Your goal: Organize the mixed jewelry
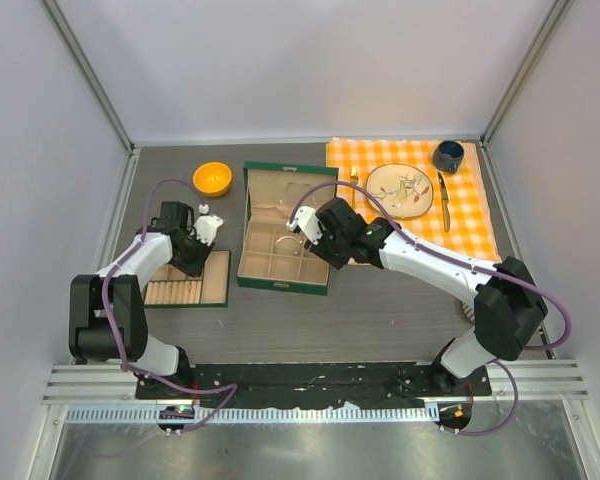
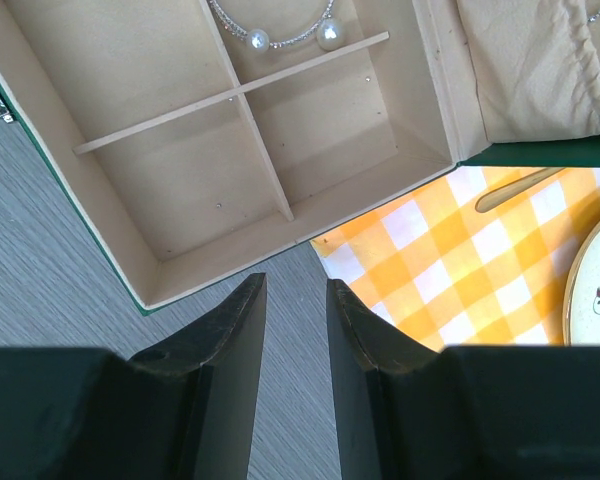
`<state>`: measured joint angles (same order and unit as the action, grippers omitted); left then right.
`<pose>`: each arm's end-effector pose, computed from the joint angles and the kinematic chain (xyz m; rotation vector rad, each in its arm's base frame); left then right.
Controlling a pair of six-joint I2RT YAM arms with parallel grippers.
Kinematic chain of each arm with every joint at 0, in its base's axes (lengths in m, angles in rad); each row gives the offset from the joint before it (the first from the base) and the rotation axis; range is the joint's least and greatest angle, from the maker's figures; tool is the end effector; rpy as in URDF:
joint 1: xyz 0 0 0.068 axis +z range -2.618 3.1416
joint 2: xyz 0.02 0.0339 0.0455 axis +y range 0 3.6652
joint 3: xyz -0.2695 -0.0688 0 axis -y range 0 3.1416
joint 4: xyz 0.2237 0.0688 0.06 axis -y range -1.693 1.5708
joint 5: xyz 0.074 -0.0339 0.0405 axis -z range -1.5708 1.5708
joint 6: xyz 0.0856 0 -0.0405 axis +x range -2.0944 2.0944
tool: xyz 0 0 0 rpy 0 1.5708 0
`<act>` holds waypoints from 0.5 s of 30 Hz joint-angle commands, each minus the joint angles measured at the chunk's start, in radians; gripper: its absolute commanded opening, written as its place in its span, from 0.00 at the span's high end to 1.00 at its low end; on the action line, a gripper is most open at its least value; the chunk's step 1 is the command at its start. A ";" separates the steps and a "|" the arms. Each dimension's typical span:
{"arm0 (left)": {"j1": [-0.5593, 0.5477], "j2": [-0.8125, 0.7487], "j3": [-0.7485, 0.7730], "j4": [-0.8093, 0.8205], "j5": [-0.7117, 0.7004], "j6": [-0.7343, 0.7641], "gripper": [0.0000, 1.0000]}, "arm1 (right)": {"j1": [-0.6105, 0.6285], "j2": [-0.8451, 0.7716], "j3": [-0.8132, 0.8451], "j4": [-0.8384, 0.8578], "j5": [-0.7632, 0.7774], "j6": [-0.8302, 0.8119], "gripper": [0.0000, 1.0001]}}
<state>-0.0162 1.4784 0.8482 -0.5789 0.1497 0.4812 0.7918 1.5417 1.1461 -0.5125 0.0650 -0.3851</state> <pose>0.2671 -0.0171 0.1501 0.7147 2.6606 -0.0850 0.2427 0.2379 0.2264 -1.3526 2.0769 0.0933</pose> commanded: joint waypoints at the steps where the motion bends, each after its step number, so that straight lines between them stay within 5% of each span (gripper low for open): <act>1: 0.005 -0.009 -0.001 0.031 0.005 0.005 0.71 | -0.003 -0.043 0.006 0.037 -0.005 0.017 0.64; 15: 0.007 -0.113 0.020 -0.044 0.005 0.013 0.64 | -0.003 -0.046 0.035 0.013 -0.021 0.015 0.63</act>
<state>-0.0154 1.4395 0.8482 -0.5850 0.1459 0.4805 0.7906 1.5417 1.1461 -0.5121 0.0639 -0.3851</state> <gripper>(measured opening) 0.359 0.366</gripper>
